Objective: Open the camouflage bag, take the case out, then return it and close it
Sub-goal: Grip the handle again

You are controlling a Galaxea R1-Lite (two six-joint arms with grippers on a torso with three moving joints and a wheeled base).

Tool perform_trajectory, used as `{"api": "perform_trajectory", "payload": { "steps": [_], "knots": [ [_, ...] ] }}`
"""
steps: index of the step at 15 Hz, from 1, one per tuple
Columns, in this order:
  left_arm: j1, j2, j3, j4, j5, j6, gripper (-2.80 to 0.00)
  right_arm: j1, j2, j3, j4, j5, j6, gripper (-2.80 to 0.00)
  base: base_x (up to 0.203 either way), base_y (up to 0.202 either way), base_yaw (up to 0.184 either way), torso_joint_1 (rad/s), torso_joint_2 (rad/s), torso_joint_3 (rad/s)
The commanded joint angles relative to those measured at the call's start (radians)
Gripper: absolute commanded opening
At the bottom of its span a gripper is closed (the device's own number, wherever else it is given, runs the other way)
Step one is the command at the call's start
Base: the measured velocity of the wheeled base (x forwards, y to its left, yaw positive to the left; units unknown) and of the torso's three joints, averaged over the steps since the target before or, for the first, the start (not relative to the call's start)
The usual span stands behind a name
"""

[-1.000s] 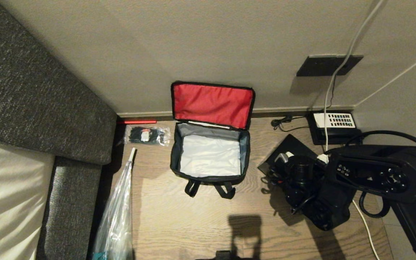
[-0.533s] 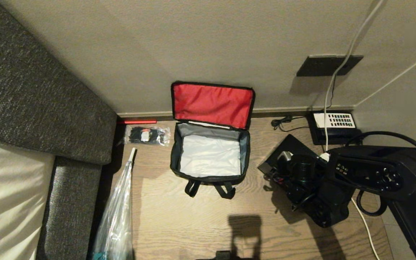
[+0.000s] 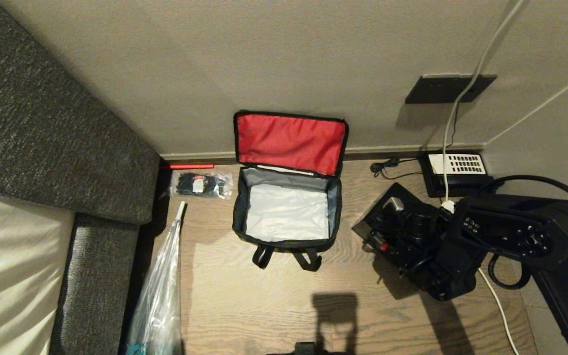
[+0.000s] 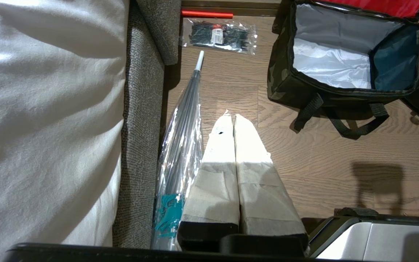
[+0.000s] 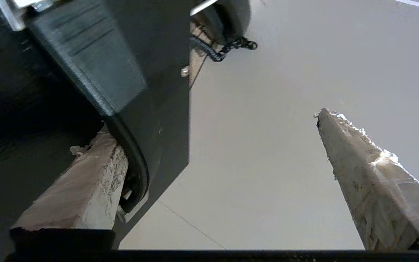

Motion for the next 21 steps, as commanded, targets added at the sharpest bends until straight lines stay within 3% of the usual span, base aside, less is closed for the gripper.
{"api": "perform_trajectory", "payload": {
  "steps": [1, 11, 21],
  "knots": [
    [0.0, -0.002, 0.003, 0.002, 0.0, -0.001, -2.8, -0.011, -0.014, 0.009, -0.013, -0.007, -0.009, 0.0, 0.0, 0.0, 0.0, 0.0, 0.0, 0.0],
    [0.0, -0.002, 0.003, 0.0, 0.0, -0.001, -2.8, -0.015, 0.045, -0.001, -0.02, -0.007, 0.01, 0.0, 0.0, 0.0, 0.0, 0.0, 0.0, 0.0],
    [0.0, -0.002, 0.003, 0.0, 0.0, -0.001, -2.8, -0.056, 0.072, -0.096, -0.02, -0.007, -0.02, 0.0, 0.0, 0.0, 0.0, 0.0, 0.0, 0.0]
  ]
}}
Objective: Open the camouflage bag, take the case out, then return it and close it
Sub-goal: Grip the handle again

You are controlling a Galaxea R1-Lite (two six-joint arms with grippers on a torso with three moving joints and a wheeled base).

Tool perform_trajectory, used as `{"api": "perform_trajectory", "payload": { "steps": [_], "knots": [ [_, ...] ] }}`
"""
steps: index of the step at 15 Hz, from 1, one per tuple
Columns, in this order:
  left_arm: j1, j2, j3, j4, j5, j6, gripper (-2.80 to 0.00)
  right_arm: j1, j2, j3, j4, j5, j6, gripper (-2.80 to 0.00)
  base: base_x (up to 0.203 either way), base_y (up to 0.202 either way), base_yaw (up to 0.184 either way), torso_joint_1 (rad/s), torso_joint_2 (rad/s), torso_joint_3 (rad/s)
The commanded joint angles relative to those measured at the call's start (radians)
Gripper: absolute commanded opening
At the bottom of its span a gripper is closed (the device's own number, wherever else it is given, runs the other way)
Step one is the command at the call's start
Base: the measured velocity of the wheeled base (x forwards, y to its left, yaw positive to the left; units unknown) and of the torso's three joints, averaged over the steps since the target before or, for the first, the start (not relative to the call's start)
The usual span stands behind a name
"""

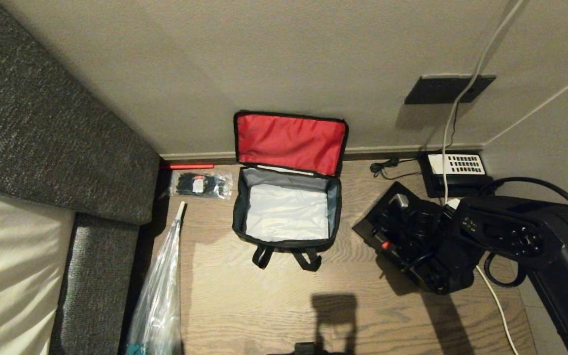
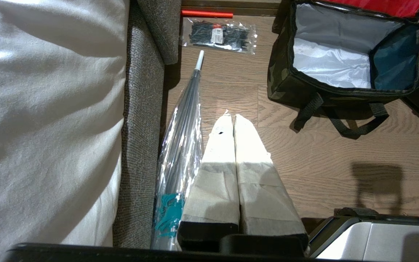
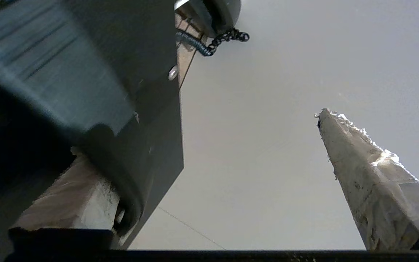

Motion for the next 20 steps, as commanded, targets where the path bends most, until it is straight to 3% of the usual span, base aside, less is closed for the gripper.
{"api": "perform_trajectory", "payload": {
  "steps": [1, 7, 8, 13, 20],
  "knots": [
    [0.001, -0.002, 0.003, 0.0, 0.0, -0.001, -2.8, -0.009, 0.011, -0.015, -0.007, -0.001, -0.008, 0.0, 0.0, 0.0, 0.0, 0.0, 0.0, 0.0],
    [0.0, -0.002, 0.003, 0.0, 0.0, -0.001, -2.8, -0.026, 0.026, -0.036, -0.007, 0.002, -0.04, 0.0, 0.0, 0.0, 0.0, 0.0, 0.0, 0.0],
    [0.001, -0.002, 0.003, 0.0, 0.0, -0.001, -2.8, -0.026, 0.028, -0.03, -0.007, 0.005, -0.042, -2.8, 0.0, 0.0, 0.0, 0.0, 0.0, 0.0],
    [0.001, -0.002, 0.003, 0.0, 0.0, -0.001, -2.8, -0.023, 0.027, 0.002, -0.008, 0.003, -0.031, -2.8, 0.0, 0.0, 0.0, 0.0, 0.0, 0.0],
    [0.001, -0.002, 0.003, 0.0, 0.0, -0.001, -2.8, 0.001, -0.111, 0.15, -0.008, 0.003, -0.019, -2.8, 0.0, 0.0, 0.0, 0.0, 0.0, 0.0]
  ]
}}
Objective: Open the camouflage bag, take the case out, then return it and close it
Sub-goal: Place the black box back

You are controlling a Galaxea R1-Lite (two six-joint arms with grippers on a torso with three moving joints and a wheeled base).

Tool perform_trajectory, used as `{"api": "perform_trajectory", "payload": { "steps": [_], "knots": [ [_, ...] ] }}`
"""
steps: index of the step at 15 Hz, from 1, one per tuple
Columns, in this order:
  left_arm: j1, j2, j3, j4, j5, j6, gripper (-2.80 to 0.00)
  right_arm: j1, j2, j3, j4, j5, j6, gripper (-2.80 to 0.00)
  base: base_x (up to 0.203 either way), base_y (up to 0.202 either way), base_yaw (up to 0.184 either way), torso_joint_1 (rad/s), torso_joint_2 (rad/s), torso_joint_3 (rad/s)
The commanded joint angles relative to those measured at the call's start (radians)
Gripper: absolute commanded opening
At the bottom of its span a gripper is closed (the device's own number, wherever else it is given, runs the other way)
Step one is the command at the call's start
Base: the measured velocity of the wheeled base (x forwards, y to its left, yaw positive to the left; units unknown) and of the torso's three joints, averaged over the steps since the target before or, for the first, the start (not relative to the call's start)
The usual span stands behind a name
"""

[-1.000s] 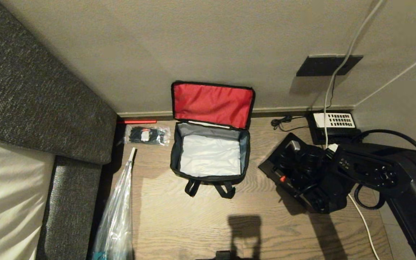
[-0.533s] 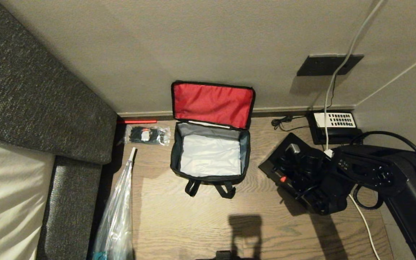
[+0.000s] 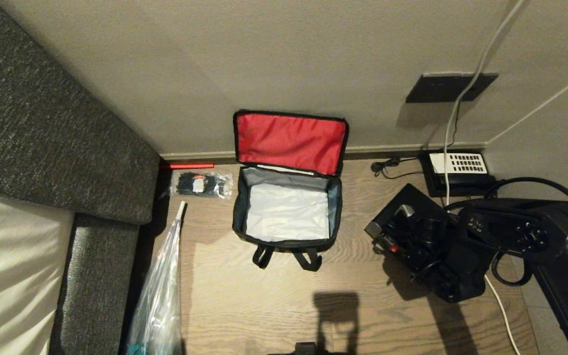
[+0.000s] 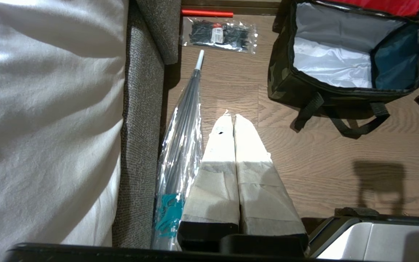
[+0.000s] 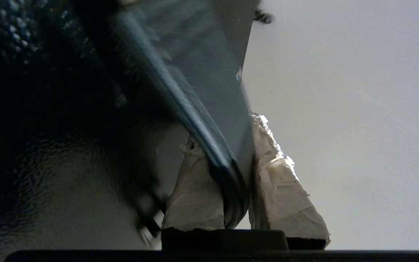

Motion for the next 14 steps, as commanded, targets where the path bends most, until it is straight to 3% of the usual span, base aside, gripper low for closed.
{"api": "perform_trajectory", "payload": {
  "steps": [1, 4, 7, 11, 14],
  "knots": [
    [0.001, -0.002, 0.003, 0.0, 0.0, 0.0, -2.8, 0.016, -0.094, 0.053, -0.013, -0.004, 0.002, -2.8, 0.0, 0.0, 0.0, 0.0, 0.0, 0.0],
    [0.001, -0.002, 0.003, 0.0, 0.0, 0.0, -2.8, 0.055, -0.256, 0.122, 0.004, 0.006, 0.001, -2.8, 0.0, 0.0, 0.0, 0.0, 0.0, 0.0],
    [0.0, -0.002, 0.003, 0.0, 0.0, 0.0, -2.8, 0.124, -0.474, 0.19, 0.13, 0.067, 0.016, -2.8, 0.0, 0.0, 0.0, 0.0, 0.0, 0.0],
    [0.001, -0.002, 0.003, 0.0, 0.001, 0.0, -2.8, 0.174, -0.777, 0.22, 0.457, 0.336, 0.048, -2.8, 0.0, 0.0, 0.0, 0.0, 0.0, 0.0],
    [0.001, -0.002, 0.003, 0.0, 0.0, 0.001, -2.8, 0.289, -0.859, 0.167, 0.621, 0.416, 0.108, -2.8, 0.0, 0.0, 0.0, 0.0, 0.0, 0.0]
  ]
}}
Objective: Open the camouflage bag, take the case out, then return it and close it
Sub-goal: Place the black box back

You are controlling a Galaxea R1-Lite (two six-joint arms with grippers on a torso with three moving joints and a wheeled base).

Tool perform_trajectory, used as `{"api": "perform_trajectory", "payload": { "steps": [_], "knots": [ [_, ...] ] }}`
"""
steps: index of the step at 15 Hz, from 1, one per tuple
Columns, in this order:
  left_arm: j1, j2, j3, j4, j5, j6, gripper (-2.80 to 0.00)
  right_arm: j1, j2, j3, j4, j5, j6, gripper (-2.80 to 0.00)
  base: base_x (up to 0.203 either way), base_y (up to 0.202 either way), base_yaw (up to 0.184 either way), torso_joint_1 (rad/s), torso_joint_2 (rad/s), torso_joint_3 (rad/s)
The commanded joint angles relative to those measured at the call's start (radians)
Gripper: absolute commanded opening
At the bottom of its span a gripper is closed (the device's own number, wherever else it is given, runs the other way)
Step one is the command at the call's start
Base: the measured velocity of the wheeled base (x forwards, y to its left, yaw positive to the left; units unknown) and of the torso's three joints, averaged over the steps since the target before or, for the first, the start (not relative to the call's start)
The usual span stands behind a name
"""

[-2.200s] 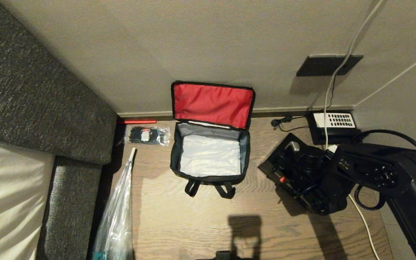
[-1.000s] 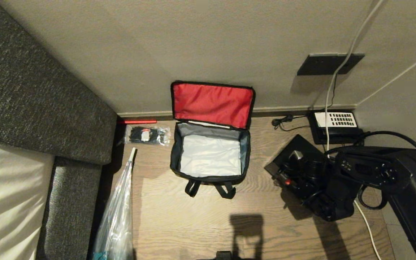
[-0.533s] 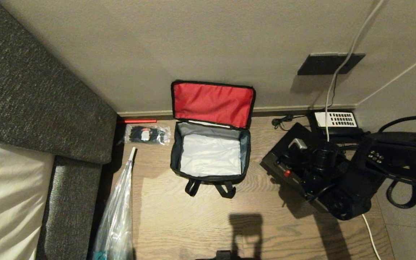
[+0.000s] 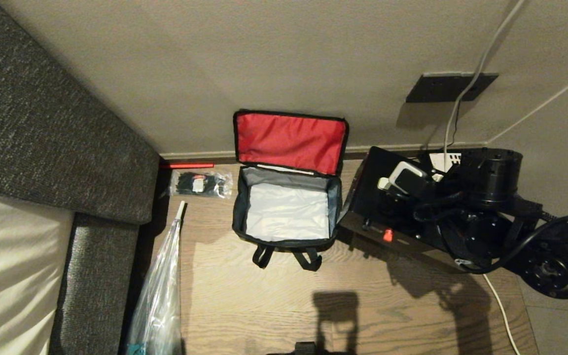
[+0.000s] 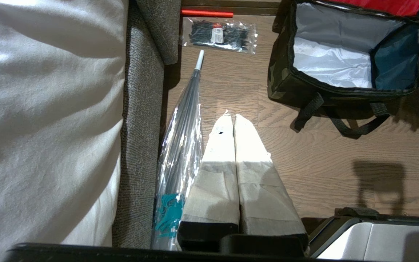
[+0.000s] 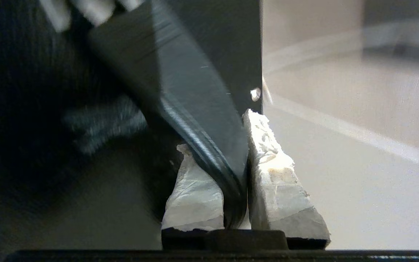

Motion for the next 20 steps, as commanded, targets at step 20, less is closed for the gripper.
{"api": "perform_trajectory", "payload": {
  "steps": [20],
  "knots": [
    [-0.001, -0.002, 0.003, 0.0, 0.001, -0.001, -2.8, 0.246, 0.356, -0.749, 0.393, 0.754, 0.438, -2.8, 0.0, 0.0, 0.0, 0.0, 0.0, 0.0]
  ]
}}
